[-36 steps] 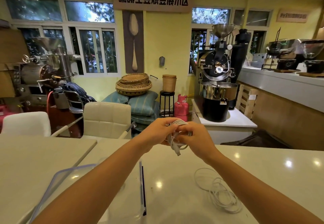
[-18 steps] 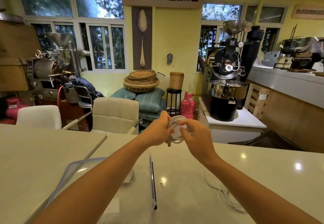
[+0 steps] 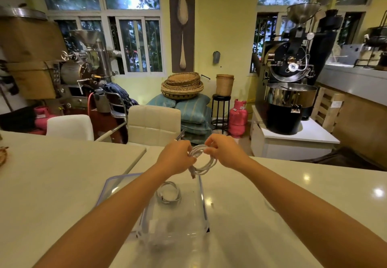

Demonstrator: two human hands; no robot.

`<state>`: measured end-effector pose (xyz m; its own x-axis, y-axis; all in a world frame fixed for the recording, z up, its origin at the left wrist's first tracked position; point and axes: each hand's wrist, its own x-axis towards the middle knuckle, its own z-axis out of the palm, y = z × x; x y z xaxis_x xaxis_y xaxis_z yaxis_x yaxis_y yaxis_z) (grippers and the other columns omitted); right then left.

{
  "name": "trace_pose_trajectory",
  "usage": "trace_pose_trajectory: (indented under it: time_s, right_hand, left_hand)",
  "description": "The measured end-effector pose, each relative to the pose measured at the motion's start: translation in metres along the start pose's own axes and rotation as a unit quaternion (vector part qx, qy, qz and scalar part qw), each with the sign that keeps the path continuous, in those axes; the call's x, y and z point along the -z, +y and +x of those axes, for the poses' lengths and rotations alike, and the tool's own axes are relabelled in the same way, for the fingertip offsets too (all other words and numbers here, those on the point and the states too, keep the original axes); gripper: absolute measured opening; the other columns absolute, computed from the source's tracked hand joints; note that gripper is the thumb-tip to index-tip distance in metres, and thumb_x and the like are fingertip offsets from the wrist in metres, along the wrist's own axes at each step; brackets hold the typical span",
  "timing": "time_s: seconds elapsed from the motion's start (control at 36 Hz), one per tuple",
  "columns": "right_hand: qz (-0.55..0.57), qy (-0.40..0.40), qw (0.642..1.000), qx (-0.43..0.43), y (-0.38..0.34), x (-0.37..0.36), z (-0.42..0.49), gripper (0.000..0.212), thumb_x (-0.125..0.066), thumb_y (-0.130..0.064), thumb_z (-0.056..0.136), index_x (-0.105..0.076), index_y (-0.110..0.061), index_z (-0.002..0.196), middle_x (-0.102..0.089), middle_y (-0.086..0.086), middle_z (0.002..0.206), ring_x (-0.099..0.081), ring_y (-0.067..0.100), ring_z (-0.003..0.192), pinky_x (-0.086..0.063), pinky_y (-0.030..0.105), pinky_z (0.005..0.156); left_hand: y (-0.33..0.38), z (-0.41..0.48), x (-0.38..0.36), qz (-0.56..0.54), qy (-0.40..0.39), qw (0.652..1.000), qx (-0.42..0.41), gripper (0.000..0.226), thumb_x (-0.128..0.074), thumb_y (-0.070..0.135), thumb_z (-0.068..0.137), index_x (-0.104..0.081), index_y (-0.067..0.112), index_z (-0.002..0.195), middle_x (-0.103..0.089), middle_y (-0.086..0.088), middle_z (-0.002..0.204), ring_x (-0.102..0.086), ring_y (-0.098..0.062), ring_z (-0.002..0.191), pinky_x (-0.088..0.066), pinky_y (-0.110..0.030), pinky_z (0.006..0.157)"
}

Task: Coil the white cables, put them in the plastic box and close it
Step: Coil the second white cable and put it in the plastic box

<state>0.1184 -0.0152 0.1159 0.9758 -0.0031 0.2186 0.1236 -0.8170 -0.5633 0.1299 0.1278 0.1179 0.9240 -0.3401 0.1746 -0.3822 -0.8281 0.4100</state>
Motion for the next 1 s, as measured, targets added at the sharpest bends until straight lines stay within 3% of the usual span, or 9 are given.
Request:
trace_pose_trajectory:
  time_s: [0.17, 0.25, 0.33, 0.44, 0.53, 0.64, 0.75, 0.83, 1.0]
  right_hand:
    - [-0.089, -0.094, 0.991, 0.032, -0.011, -0.044, 0.019, 0.023, -0.056, -0.020, 0.088, -0.058, -0.007, 0.107, -0.064, 0.017, 0.110, -0.058, 0.029, 0.100, -0.046, 0.036, 0.079]
    - [-0.115, -0.135, 0.983, 0.038, -0.013, -0.061, 0.024, 0.023, -0.055, -0.015, 0.088, -0.057, -0.007, 0.110, -0.062, 0.017, 0.115, -0.057, 0.030, 0.103, -0.045, 0.035, 0.082]
    - [-0.135, -0.167, 0.976, 0.042, -0.011, -0.074, 0.025, 0.027, -0.051, -0.007, 0.089, -0.053, -0.005, 0.116, -0.059, 0.018, 0.120, -0.055, 0.031, 0.108, -0.045, 0.036, 0.087]
    - [-0.174, -0.166, 0.969, 0.052, -0.003, -0.089, 0.023, 0.028, -0.047, -0.005, 0.090, -0.045, -0.006, 0.118, -0.057, 0.021, 0.119, -0.054, 0.032, 0.102, -0.045, 0.038, 0.084]
    - [-0.243, -0.158, 0.954, 0.077, -0.001, -0.093, 0.024, 0.023, -0.048, -0.001, 0.088, -0.047, -0.003, 0.111, -0.057, 0.023, 0.114, -0.052, 0.032, 0.089, -0.039, 0.036, 0.072]
    - [-0.360, -0.185, 0.909, 0.105, 0.001, -0.097, 0.026, 0.025, -0.050, 0.002, 0.087, -0.054, -0.001, 0.111, -0.059, 0.018, 0.118, -0.054, 0.032, 0.108, -0.041, 0.037, 0.090]
    - [-0.428, -0.186, 0.876, 0.120, 0.005, -0.100, 0.029, 0.024, -0.054, -0.005, 0.087, -0.058, -0.006, 0.110, -0.062, 0.014, 0.115, -0.054, 0.029, 0.109, -0.035, 0.037, 0.096]
    - [-0.433, -0.186, 0.875, 0.112, 0.009, -0.102, 0.029, 0.021, -0.054, -0.007, 0.086, -0.060, -0.007, 0.106, -0.063, 0.012, 0.111, -0.054, 0.028, 0.107, -0.029, 0.041, 0.101]
    - [-0.407, -0.215, 0.883, 0.093, 0.013, -0.100, 0.025, 0.025, -0.046, -0.006, 0.090, -0.058, -0.006, 0.111, -0.060, 0.013, 0.116, -0.050, 0.029, 0.112, -0.028, 0.043, 0.102]
  left_hand:
    - [-0.032, -0.007, -0.019, -0.006, -0.047, 0.993, 0.106, 0.020, -0.060, 0.016, 0.083, -0.060, 0.003, 0.098, -0.067, -0.013, 0.095, -0.063, -0.026, 0.088, -0.048, -0.031, 0.066]
    - [-0.045, -0.011, -0.031, -0.035, -0.064, 0.985, 0.157, 0.029, -0.061, 0.018, 0.082, -0.056, 0.002, 0.105, -0.067, -0.016, 0.106, -0.064, -0.028, 0.095, -0.054, -0.038, 0.082]
    - [-0.051, -0.013, -0.042, -0.043, -0.081, 0.980, 0.177, 0.029, -0.060, 0.017, 0.083, -0.056, 0.000, 0.107, -0.065, -0.018, 0.108, -0.064, -0.028, 0.095, -0.052, -0.038, 0.084]
    - [-0.055, -0.011, -0.057, -0.024, -0.096, 0.978, 0.184, 0.030, -0.058, 0.018, 0.086, -0.056, -0.002, 0.109, -0.061, -0.015, 0.097, -0.053, -0.022, 0.081, -0.044, -0.030, 0.064]
    - [-0.053, -0.009, -0.065, 0.007, -0.095, 0.980, 0.174, 0.029, -0.051, 0.021, 0.091, -0.056, -0.001, 0.110, -0.063, -0.017, 0.113, -0.059, -0.025, 0.093, -0.045, -0.031, 0.074]
    - [-0.052, -0.005, -0.073, 0.016, -0.105, 0.981, 0.162, 0.029, -0.050, 0.018, 0.091, -0.054, 0.000, 0.113, -0.062, -0.017, 0.117, -0.056, -0.022, 0.089, -0.042, -0.028, 0.073]
    - [-0.050, -0.003, -0.080, 0.039, -0.112, 0.980, 0.161, 0.030, -0.052, 0.018, 0.090, -0.054, 0.003, 0.116, -0.061, -0.014, 0.118, -0.055, -0.019, 0.088, -0.046, -0.025, 0.083]
    - [-0.049, -0.002, -0.083, 0.059, -0.119, 0.978, 0.163, 0.030, -0.052, 0.019, 0.090, -0.055, 0.004, 0.116, -0.062, -0.013, 0.117, -0.061, -0.023, 0.103, -0.047, -0.025, 0.088]
    - [-0.049, -0.001, -0.086, 0.096, -0.117, 0.976, 0.155, 0.028, -0.049, 0.021, 0.092, -0.056, 0.006, 0.115, -0.063, -0.012, 0.116, -0.062, -0.023, 0.103, -0.048, -0.026, 0.086]
